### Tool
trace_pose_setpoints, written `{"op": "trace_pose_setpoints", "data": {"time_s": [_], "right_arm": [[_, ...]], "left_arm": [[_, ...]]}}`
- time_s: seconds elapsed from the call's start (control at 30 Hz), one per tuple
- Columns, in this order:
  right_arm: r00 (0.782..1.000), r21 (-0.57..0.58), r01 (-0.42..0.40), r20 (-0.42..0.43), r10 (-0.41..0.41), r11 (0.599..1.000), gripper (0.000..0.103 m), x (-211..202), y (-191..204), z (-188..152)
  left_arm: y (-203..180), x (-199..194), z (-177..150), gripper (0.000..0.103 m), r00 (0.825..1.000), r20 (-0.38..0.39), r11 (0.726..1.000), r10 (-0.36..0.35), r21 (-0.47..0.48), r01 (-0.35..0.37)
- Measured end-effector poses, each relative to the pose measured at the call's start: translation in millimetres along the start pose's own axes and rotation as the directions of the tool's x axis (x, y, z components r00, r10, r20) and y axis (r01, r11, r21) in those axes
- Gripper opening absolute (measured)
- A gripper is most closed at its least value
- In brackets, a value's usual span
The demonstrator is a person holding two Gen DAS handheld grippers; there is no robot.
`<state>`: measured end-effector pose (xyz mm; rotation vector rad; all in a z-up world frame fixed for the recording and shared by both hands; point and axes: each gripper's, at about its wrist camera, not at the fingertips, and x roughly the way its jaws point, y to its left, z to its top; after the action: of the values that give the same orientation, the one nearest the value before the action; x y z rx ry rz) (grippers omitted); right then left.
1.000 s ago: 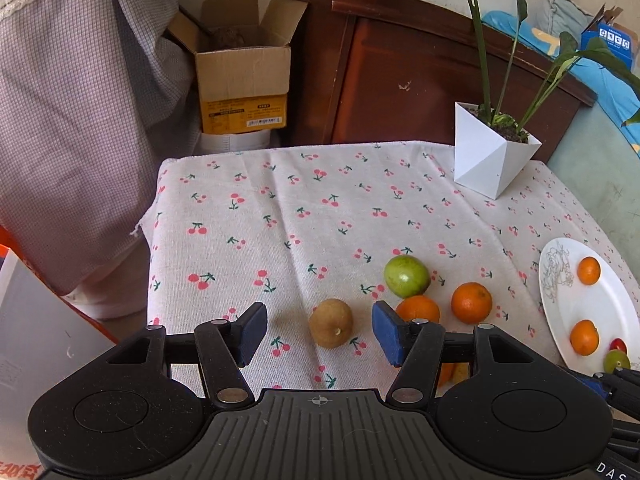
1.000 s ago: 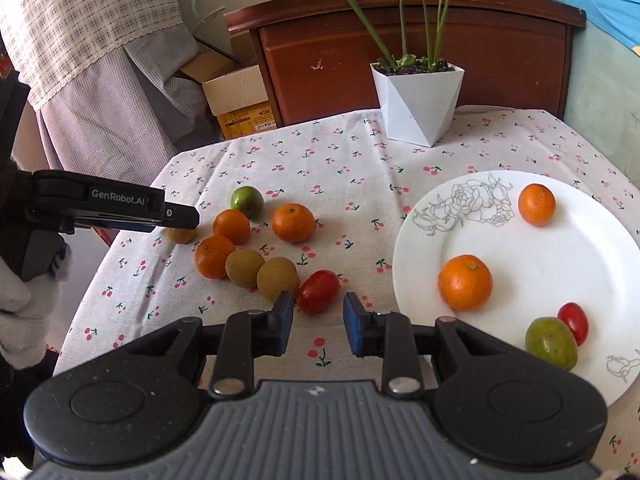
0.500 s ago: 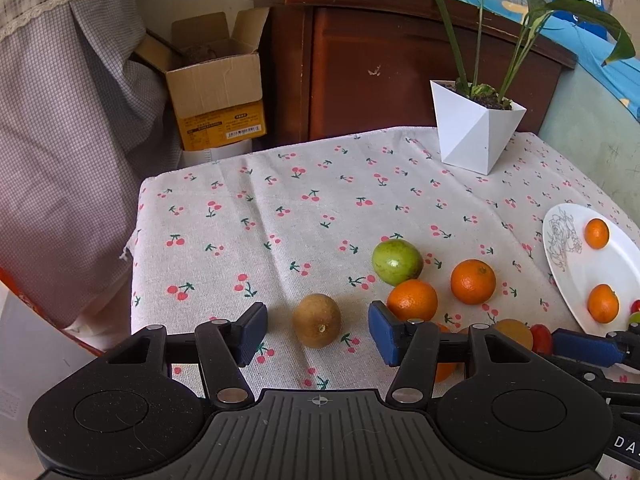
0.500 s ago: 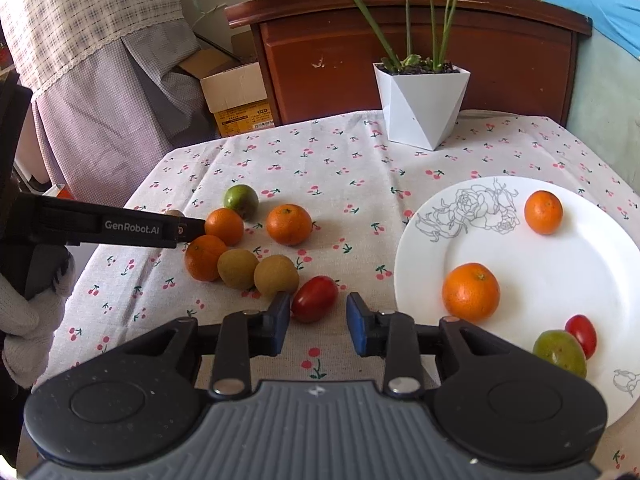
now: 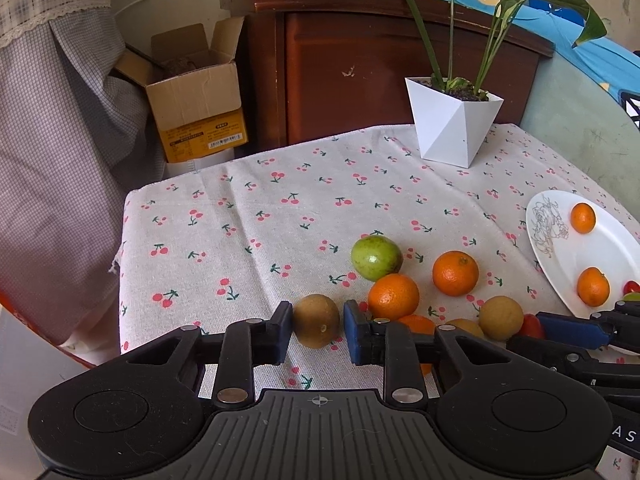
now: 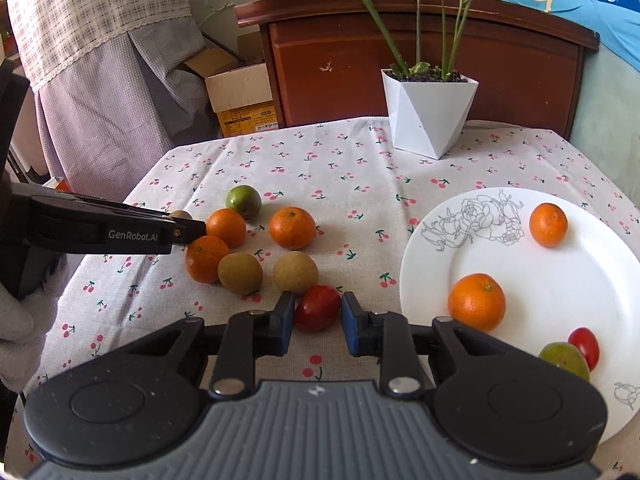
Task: Organize fruits
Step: 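Grasp a brown kiwi with the left gripper while the right grasps another cherry tomato, then carry the kiwi and tomato over the white plate with both grippers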
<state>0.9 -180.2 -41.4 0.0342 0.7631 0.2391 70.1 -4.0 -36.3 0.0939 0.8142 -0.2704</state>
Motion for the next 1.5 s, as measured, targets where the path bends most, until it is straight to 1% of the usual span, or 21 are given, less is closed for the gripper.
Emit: {"op": "trace_pose_setpoints", "data": {"time_s": [0.2, 0.5, 0.67, 0.83, 1.0, 1.23, 1.5], "right_arm": [[1.0, 0.008, -0.004, -0.003, 0.004, 1.0, 0.024, -1, 0, 0], [1.0, 0.027, -0.01, 0.008, 0.009, 1.0, 0.024, -5, -1, 2], [1.0, 0.037, -0.013, 0.026, 0.013, 0.999, 0.024, -10, -2, 6], [0.998, 0.063, -0.012, 0.065, 0.008, 0.998, 0.024, -19, -9, 15], [0.994, 0.119, 0.001, 0.106, -0.013, 0.993, 0.024, -29, -24, 24], [0.984, 0.191, 0.041, 0.164, -0.073, 0.981, 0.024, -47, -51, 33], [0.969, 0.311, 0.089, 0.194, -0.155, 0.946, 0.024, -68, -91, 35]], "left_arm": [[-4, -2, -1, 0.022, 1.0, 0.004, 1.0, -0.011, 0.011, 0.011], [-6, -9, 3, 0.022, 0.999, 0.029, 1.0, -0.028, -0.001, 0.028], [-7, -14, 6, 0.022, 0.998, 0.047, 0.999, -0.036, -0.012, 0.037], [-16, -23, 13, 0.022, 0.995, 0.077, 0.998, -0.065, -0.009, 0.066], [-30, -30, 21, 0.022, 0.99, 0.102, 0.995, -0.102, 0.004, 0.102], [-52, -33, 31, 0.022, 0.982, 0.12, 0.989, -0.147, 0.001, 0.148], [-82, -29, 42, 0.022, 0.969, 0.129, 0.977, -0.21, 0.002, 0.212]]}}
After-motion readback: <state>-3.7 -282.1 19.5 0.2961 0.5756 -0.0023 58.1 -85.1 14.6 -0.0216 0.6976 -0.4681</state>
